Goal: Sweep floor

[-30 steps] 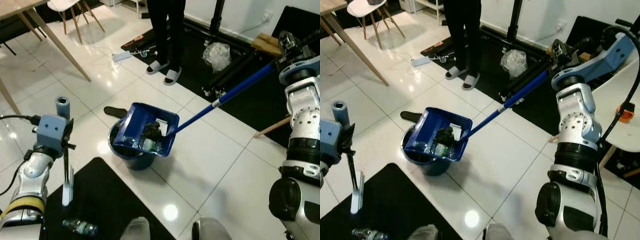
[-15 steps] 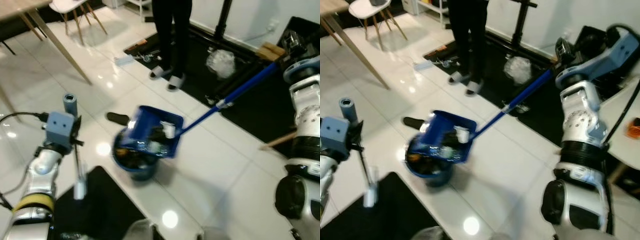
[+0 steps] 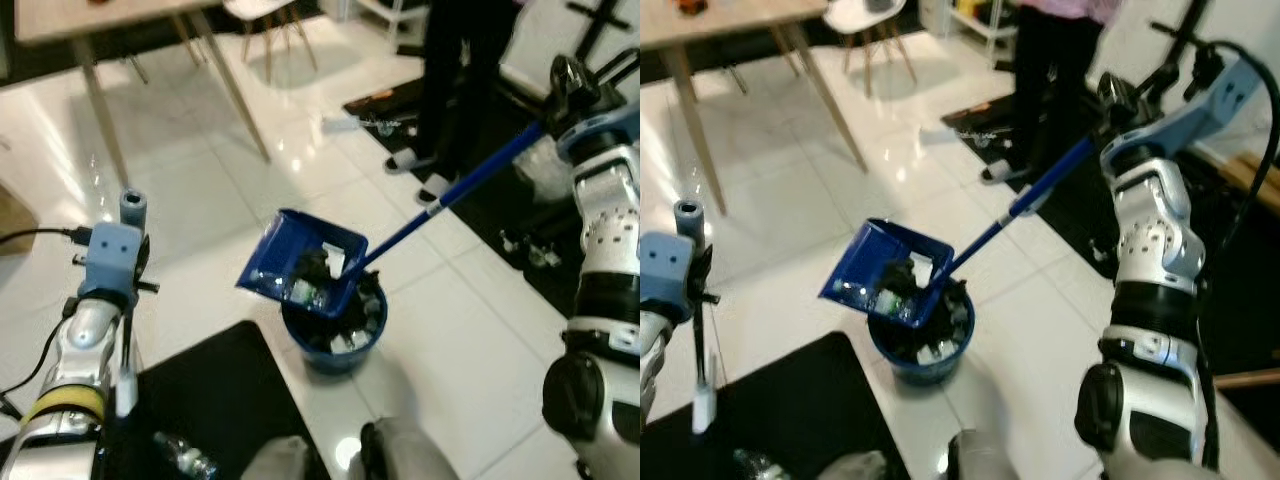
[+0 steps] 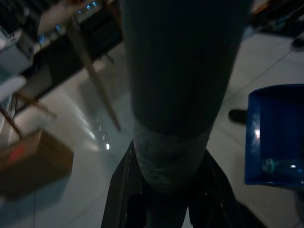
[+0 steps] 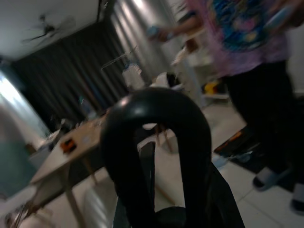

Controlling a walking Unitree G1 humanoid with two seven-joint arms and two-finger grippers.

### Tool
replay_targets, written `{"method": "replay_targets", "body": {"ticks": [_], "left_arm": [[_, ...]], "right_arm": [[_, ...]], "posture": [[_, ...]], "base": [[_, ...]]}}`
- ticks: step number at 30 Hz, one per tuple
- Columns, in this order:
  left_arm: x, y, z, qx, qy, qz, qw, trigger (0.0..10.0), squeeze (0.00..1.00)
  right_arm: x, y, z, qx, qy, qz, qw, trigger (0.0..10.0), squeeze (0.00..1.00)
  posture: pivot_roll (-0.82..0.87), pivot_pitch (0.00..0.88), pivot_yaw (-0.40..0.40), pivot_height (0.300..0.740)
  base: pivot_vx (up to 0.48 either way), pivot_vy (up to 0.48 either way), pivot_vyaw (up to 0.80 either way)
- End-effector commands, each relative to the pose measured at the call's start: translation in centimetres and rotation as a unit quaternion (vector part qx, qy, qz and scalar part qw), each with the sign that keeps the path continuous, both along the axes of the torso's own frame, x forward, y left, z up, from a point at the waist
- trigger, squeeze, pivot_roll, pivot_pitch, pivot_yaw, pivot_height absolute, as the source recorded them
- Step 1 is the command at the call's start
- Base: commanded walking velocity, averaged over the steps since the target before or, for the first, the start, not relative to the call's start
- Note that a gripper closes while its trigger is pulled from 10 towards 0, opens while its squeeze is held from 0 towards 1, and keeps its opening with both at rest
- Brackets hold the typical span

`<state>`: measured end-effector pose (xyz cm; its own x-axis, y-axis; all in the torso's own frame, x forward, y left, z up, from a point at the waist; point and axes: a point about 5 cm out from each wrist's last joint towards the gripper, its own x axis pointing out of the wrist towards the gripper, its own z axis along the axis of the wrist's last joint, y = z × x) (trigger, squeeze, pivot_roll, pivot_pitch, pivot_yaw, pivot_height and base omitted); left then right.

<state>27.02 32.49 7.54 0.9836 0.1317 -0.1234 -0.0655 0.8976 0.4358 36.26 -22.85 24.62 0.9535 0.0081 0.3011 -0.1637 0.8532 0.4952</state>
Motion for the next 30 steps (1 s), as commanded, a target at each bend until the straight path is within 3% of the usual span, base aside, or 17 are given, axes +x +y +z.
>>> {"method": "replay_targets", "body": {"ticks": [1, 12, 19, 30], "left_arm": [[0.2, -0.1, 0.2, -0.004, -0.009, 0.001, 1.0, 10.0, 0.0], [0.0, -0.7, 0.0, -0.016, -0.01, -0.012, 1.0, 10.0, 0.0], [0.2, -1.9, -0.3, -0.037, -0.018, -0.028, 0.999, 10.0, 0.0], [0.3, -3.5, -0.6, -0.052, -0.033, -0.04, 0.997, 10.0, 0.0]], "right_arm": [[-0.1, -0.2, 1.3, 0.011, -0.03, 0.002, 0.999, 10.0, 0.0], [-0.1, 0.0, 1.3, 0.006, -0.03, 0.009, 1.0, 10.0, 0.0], [-0.1, -1.2, 1.8, -0.001, -0.033, -0.01, 0.999, 10.0, 0.0], [-0.2, -1.4, 1.8, -0.003, -0.034, -0.012, 0.999, 10.0, 0.0]], "posture": [[0.05, 0.0, 0.003, 0.74], [0.05, 0.0, -0.002, 0.74], [0.04, 0.0, -0.002, 0.74], [0.04, 0.0, 0.0, 0.74]], "base": [[0.0, 0.0, 0.0], [0.0, 0.0, 0.0], [0.0, 0.0, 0.0], [0.0, -0.052, 0.0]]}}
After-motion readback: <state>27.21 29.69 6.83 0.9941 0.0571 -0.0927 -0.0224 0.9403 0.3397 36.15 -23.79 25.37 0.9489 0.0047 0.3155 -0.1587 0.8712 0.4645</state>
